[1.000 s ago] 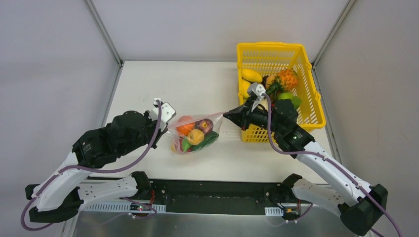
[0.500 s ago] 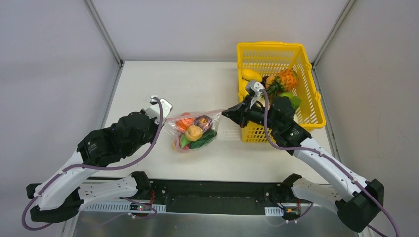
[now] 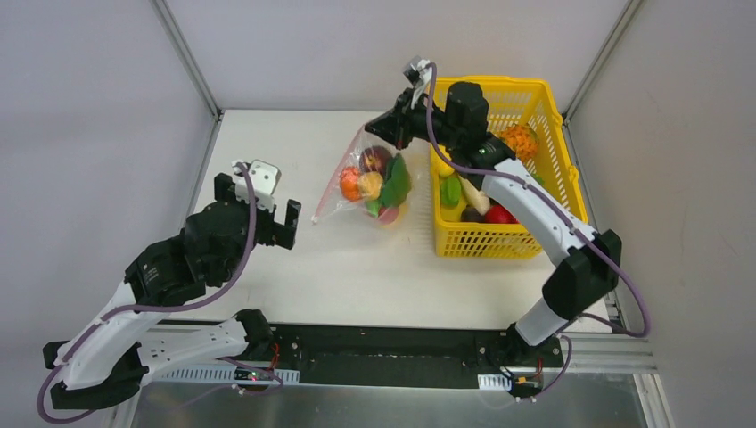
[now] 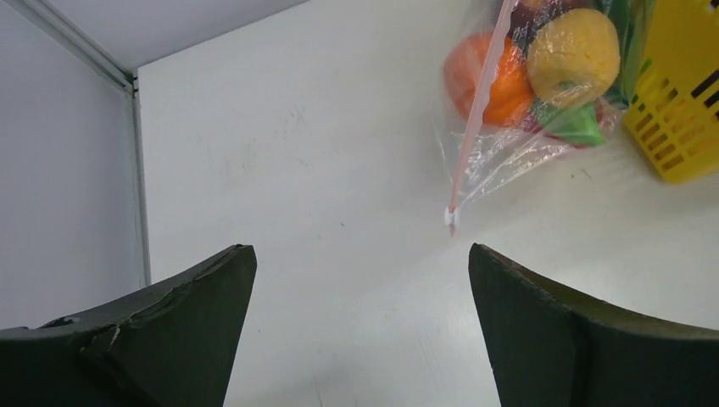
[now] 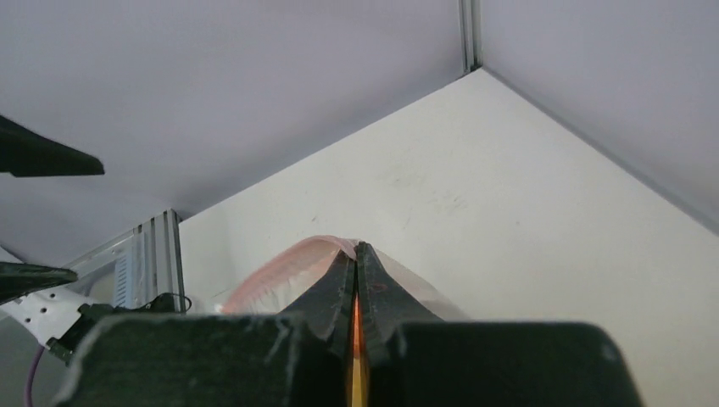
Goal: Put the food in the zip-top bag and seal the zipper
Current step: Place the zipper food storage bag at the center of the board.
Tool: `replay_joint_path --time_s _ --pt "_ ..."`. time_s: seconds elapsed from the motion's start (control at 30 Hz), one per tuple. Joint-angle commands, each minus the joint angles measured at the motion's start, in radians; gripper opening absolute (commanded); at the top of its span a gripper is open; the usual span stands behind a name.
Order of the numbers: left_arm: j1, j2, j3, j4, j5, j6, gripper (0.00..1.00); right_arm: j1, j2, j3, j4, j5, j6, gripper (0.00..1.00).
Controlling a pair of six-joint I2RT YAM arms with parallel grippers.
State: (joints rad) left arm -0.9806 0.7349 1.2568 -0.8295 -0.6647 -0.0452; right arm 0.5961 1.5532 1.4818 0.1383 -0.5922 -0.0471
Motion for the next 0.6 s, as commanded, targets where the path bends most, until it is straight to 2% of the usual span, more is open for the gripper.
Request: replay_joint_path --time_s 0.0,0.1,0.2,0.27,0.47,0.57 --pt "0.014 -0.051 0.011 0.103 -0.087 -0.031 0.99 -0.009 0.106 0.250 0.014 -0.069 0.024 0.00" --pt "0.014 -0.083 -0.019 0.131 -0.121 -0.037 0.99 -0.006 0.157 0.326 0.001 -0.080 0.041 0.00" --pt "0.014 -0.114 -0.051 0.151 -0.152 -0.048 0.99 0.005 0.126 0.279 -0.004 -0.044 0.036 0.00" --pt "0.015 -0.130 -0.067 0.158 -0.166 -0.052 0.99 0.022 0.068 0.168 0.006 -0.017 0.032 0.00" --pt "0.017 -0.144 -0.108 0.164 -0.172 -0.075 0.99 0.145 -0.221 -0.333 0.109 0.154 0.011 0.00" --pt "0.019 -0.132 -0.117 0.161 -0.164 -0.086 0.99 0.193 -0.321 -0.457 0.043 0.160 -0.009 0.04"
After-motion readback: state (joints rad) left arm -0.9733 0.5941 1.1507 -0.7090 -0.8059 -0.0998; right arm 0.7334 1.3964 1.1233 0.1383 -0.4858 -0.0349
